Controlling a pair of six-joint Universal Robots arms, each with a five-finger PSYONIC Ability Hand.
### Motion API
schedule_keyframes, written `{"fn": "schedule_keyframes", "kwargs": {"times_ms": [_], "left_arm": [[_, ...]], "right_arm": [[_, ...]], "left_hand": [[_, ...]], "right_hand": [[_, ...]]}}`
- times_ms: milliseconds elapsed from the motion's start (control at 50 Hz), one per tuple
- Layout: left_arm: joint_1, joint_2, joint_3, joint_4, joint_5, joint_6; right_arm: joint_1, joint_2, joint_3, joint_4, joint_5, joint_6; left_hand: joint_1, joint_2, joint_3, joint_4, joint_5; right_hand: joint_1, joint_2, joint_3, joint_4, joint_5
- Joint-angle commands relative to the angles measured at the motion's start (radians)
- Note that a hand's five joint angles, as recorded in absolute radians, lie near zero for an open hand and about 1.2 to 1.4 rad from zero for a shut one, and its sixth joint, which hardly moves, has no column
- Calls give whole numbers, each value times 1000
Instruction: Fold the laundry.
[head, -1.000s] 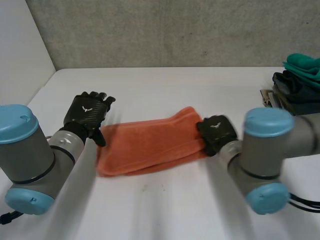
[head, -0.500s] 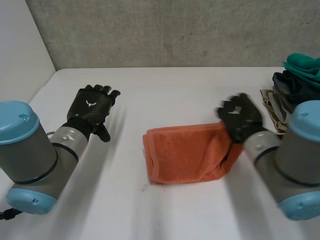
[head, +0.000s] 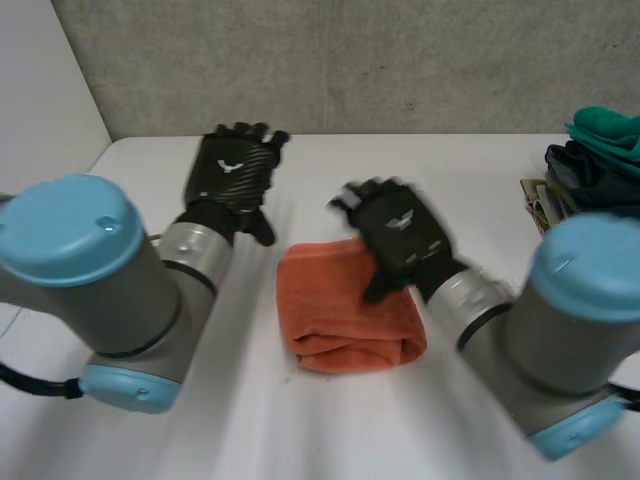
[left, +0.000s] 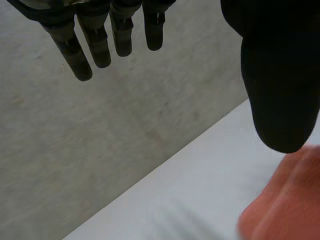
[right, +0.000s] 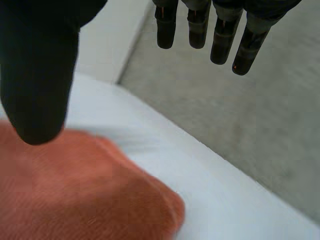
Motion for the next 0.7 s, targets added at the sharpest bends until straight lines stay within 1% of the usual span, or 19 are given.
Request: {"fn": "schedule_keyframes", "kwargs": {"times_ms": [20,80,100,140,160,200,240,300,320,380,420,460,520,560,580,640,660,700], "left_arm": [[-115,-121,122,-98,3,-81],[-123,-178,146,-159,-5,-95],[-123,-190,150,-173,-11,-95],[-123,-222,159,-211,-51,-92],[-123,-228,159,-224,-69,-91],[-126,-242,157,-253,-113,-85],[-124,-248,154,-270,-127,-81],[-123,-262,143,-291,-132,-69],[-121,-270,140,-294,-131,-66],[-120,-290,137,-302,-124,-60],[-121,-293,137,-302,-124,-58],[-121,-291,136,-302,-121,-58],[-124,-284,137,-299,-101,-58],[-124,-278,140,-297,-83,-58],[-126,-265,149,-299,-63,-61],[-120,-213,154,-297,-40,-60],[-108,-164,157,-297,-25,-60],[-86,-117,159,-297,-6,-62]], "right_arm": [[-103,-15,-123,274,-16,238],[-97,61,-188,354,-15,229],[-93,114,-240,409,-9,212],[-93,156,-277,449,-7,188],[-93,200,-309,484,-2,156],[-93,245,-338,511,1,130],[-91,303,-363,529,13,94],[-91,341,-377,532,42,64],[-91,357,-383,534,66,39],[-90,372,-389,534,102,-2],[-90,371,-386,531,120,-41],[-90,363,-377,525,128,-45],[-91,339,-357,497,131,-36],[-90,293,-328,460,133,-19],[-90,273,-316,447,133,-13],[-90,195,-270,394,133,-1],[-91,178,-259,382,133,-1],[-88,133,-228,353,136,-4]], "left_hand": [[55,41,37,44,29],[58,44,40,47,32],[61,47,43,50,35],[76,62,57,64,50],[76,62,57,64,50],[76,62,57,64,50],[76,62,57,64,50],[73,59,55,62,47],[73,59,55,61,47],[79,65,60,67,53],[76,62,57,64,50],[76,62,57,64,50],[76,62,57,64,50],[79,65,60,67,53],[79,65,60,67,53],[82,68,63,70,56],[91,77,72,79,64],[94,80,75,82,67]], "right_hand": [[-27,-46,-41,-63,-66],[-27,-46,-41,-63,-66],[-27,-46,-41,-63,-66],[-27,-46,-41,-63,-66],[-27,-46,-41,-63,-66],[-27,-46,-41,-63,-66],[-27,-46,-41,-63,-66],[-27,-46,-41,-63,-66],[-27,-46,-41,-63,-66],[-10,-30,-25,-47,-50],[39,20,25,2,0],[42,23,28,6,3],[42,23,28,6,3],[28,8,13,-9,-11],[13,-6,-1,-24,-26],[-27,-46,-41,-63,-66],[-27,-46,-41,-63,-66],[-27,-46,-41,-63,-66]]}}
